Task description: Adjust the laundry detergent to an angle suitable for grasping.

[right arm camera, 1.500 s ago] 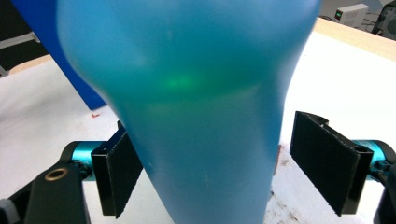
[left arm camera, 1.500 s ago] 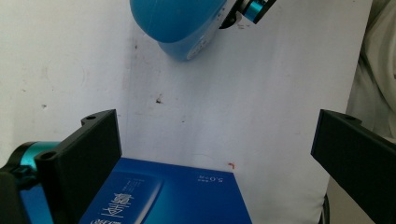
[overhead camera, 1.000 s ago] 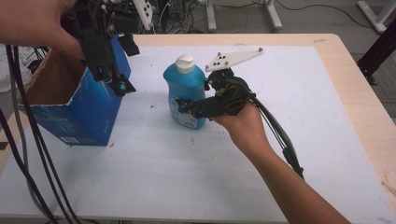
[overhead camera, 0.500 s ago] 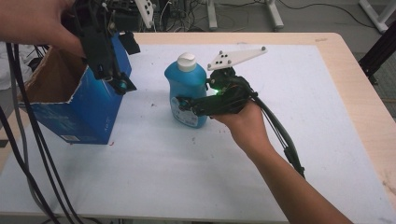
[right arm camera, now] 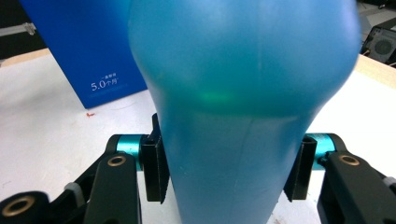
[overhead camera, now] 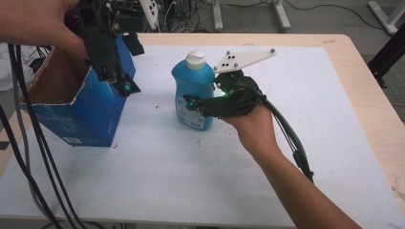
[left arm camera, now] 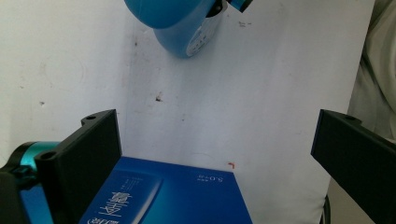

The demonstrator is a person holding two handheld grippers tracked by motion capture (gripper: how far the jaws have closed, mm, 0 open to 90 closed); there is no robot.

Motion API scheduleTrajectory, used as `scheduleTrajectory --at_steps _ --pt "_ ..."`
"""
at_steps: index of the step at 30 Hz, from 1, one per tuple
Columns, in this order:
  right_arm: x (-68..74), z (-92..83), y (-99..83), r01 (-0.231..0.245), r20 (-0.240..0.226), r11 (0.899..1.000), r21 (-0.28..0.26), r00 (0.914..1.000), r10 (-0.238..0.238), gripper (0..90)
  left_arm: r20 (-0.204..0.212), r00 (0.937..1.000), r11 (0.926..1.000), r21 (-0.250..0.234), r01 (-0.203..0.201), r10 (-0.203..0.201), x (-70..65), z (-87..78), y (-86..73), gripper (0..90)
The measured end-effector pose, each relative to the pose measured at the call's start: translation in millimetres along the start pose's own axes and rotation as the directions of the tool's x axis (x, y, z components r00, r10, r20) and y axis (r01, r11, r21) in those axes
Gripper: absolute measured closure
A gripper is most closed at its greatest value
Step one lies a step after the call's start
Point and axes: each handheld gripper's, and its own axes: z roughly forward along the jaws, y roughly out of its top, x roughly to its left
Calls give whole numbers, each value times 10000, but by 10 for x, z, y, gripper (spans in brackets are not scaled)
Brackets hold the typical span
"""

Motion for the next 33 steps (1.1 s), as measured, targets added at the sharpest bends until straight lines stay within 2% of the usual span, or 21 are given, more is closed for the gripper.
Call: scheduleTrajectory --at_steps 12,16,22,28,33 --pt "1 -41 25 178 -5 9997 179 9998 -178 457 -12 10000 10000 -30 20 -20 2 -3 -4 17" --pt "-20 -103 62 321 -213 9993 209 9993 -316 456 -23 10000 10000 -35 -21 21 6 2 7 17" --pt "-45 -222 125 616 -528 9962 610 9969 -584 455 -27 10000 10000 -51 -4 4 0 7 18 17" --pt "-95 -338 159 992 -993 9916 833 9909 -908 455 -8 10000 10000 -35 -28 28 -8 9 34 17" --pt "-139 -416 192 1529 -1439 9851 783 9796 -1406 454 -1 10000 10000 -22 -45 45 -13 15 48 17"
